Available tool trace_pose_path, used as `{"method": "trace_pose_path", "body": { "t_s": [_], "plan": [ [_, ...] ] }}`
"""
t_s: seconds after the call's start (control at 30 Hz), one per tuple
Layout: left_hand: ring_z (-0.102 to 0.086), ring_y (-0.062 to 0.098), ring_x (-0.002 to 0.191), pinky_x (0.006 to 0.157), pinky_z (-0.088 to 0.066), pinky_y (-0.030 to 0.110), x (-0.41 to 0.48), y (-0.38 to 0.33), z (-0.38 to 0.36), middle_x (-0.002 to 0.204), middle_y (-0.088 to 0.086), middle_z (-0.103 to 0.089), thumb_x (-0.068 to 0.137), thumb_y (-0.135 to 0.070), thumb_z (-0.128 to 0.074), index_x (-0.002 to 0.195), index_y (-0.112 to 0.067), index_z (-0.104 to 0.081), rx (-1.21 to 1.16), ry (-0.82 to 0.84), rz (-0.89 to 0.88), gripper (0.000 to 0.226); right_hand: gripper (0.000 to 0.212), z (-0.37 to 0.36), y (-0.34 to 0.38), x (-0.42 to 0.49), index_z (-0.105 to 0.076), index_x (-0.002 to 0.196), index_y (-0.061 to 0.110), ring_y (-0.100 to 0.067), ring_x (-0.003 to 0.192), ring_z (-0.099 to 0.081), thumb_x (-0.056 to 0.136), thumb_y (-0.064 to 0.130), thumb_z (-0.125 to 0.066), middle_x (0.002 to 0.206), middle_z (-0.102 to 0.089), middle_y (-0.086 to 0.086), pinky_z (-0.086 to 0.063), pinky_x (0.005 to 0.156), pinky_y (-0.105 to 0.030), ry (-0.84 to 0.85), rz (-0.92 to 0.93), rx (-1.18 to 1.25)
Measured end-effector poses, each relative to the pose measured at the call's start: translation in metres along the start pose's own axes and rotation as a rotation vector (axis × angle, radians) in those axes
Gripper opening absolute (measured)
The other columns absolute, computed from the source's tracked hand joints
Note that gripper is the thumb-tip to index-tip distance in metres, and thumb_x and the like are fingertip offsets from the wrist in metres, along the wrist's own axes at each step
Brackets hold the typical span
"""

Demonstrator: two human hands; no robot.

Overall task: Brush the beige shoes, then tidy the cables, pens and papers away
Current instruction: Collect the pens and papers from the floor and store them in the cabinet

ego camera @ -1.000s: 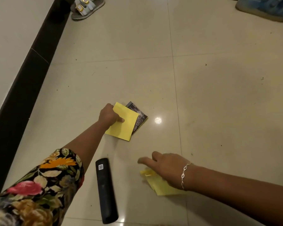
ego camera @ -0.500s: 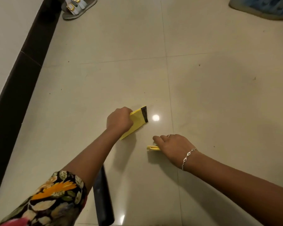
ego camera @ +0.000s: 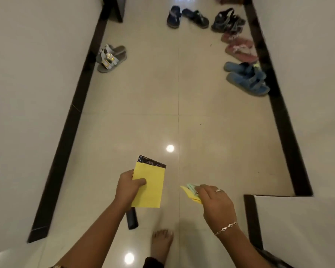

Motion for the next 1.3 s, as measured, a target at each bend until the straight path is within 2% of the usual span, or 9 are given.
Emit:
{"method": "trace_pose_path", "body": {
  "t_s": [0.13,0.27,0.5,0.6,0.7,0.87,1.0,1.1,1.3],
  "plan": [
    [-0.055,0.021,0.068,0.056,-0.041,0.026,-0.134,-0.072,0.036,0.077,0.007,-0.059,0.083,0.007,-0.056,0.074,-0.015,-0.055,-0.042,0.064,0.008,0.023,0.029,0.153,0.046,-0.006,-0.058,0.092,0.017,-0.019,0.069,-0.066,0.070,0.005,-0.043,0.083,-0.071,-0.001,-0.043,0.066,-0.022,-0.135,-0.042,0.055],
    [-0.055,0.024,0.068,0.057,-0.042,0.027,-0.252,-0.132,0.054,0.078,0.009,-0.060,0.083,0.007,-0.055,0.076,-0.012,-0.056,-0.087,0.179,-0.013,0.020,0.033,0.281,0.067,-0.026,-0.052,0.096,0.028,-0.008,0.073,-0.055,0.070,0.012,-0.040,0.080,-0.070,0.006,-0.037,0.061,-0.012,-0.231,-0.274,0.256],
    [-0.053,0.027,0.066,0.060,-0.042,0.030,-0.365,-0.188,0.056,0.076,0.014,-0.059,0.081,0.009,-0.055,0.076,-0.005,-0.057,-0.066,0.372,-0.126,0.015,0.043,0.402,0.099,-0.100,-0.051,0.093,0.030,-0.011,0.074,-0.052,0.062,0.001,-0.055,0.076,-0.068,0.006,-0.032,0.058,-0.005,-0.414,-0.523,0.283],
    [-0.052,0.026,0.066,0.061,-0.041,0.030,-0.402,-0.190,0.046,0.075,0.013,-0.058,0.081,0.009,-0.056,0.073,-0.007,-0.057,-0.001,0.490,-0.181,0.018,0.026,0.424,0.113,-0.153,-0.060,0.096,0.017,-0.014,0.068,-0.056,0.071,0.015,-0.051,0.075,-0.062,0.004,-0.036,0.059,-0.016,-0.502,-0.715,0.400],
    [-0.053,0.027,0.068,0.063,-0.043,0.031,-0.439,-0.173,0.034,0.077,0.013,-0.059,0.080,0.008,-0.057,0.077,-0.008,-0.058,0.109,0.616,-0.226,0.016,0.038,0.439,0.135,-0.212,-0.060,0.104,0.000,-0.018,0.077,-0.056,0.076,0.027,-0.061,0.084,-0.060,-0.001,-0.044,0.067,-0.027,-0.638,-0.929,0.596],
    [-0.056,0.033,0.080,0.072,-0.045,0.037,-0.500,-0.116,0.017,0.090,0.017,-0.061,0.080,0.007,-0.057,0.095,-0.003,-0.060,0.226,0.803,-0.235,0.018,0.028,0.446,0.192,-0.329,-0.056,0.097,0.012,-0.018,0.080,-0.057,0.073,0.017,-0.068,0.087,-0.062,-0.005,-0.046,0.063,-0.009,-0.906,-1.203,0.828],
    [-0.055,0.033,0.077,0.064,-0.045,0.035,-0.561,-0.055,-0.002,0.090,0.018,-0.060,0.081,0.008,-0.056,0.101,-0.001,-0.058,0.344,0.957,-0.191,0.022,0.020,0.442,0.240,-0.439,-0.055,0.098,0.008,-0.016,0.077,-0.058,0.084,-0.006,-0.059,0.094,-0.062,-0.009,-0.050,0.061,-0.013,-1.115,-1.427,0.954],
    [-0.056,0.033,0.075,0.062,-0.045,0.034,-0.612,-0.008,-0.014,0.086,0.017,-0.060,0.081,0.008,-0.056,0.104,0.000,-0.056,0.436,1.060,-0.163,0.024,0.019,0.434,0.275,-0.519,-0.058,0.095,0.011,-0.019,0.077,-0.060,0.084,-0.004,-0.059,0.096,-0.064,-0.012,-0.052,0.068,-0.030,-1.307,-1.551,1.099],
    [-0.058,0.034,0.079,0.068,-0.048,0.038,-0.721,0.094,-0.032,0.089,0.018,-0.062,0.081,0.007,-0.057,0.107,0.000,-0.057,0.611,1.189,-0.141,0.028,0.026,0.416,0.346,-0.670,-0.055,0.111,0.006,-0.029,0.088,-0.059,0.086,0.002,-0.060,0.097,-0.062,-0.011,-0.049,0.071,-0.037,-1.552,-1.705,1.259]
  ]
}}
Point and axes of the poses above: each hand's wrist, its own x-axis towards the middle knuckle, its own z-axis out of the back of the hand, y = z × x, the point moved 10 cm from there along x, towards the middle knuckle
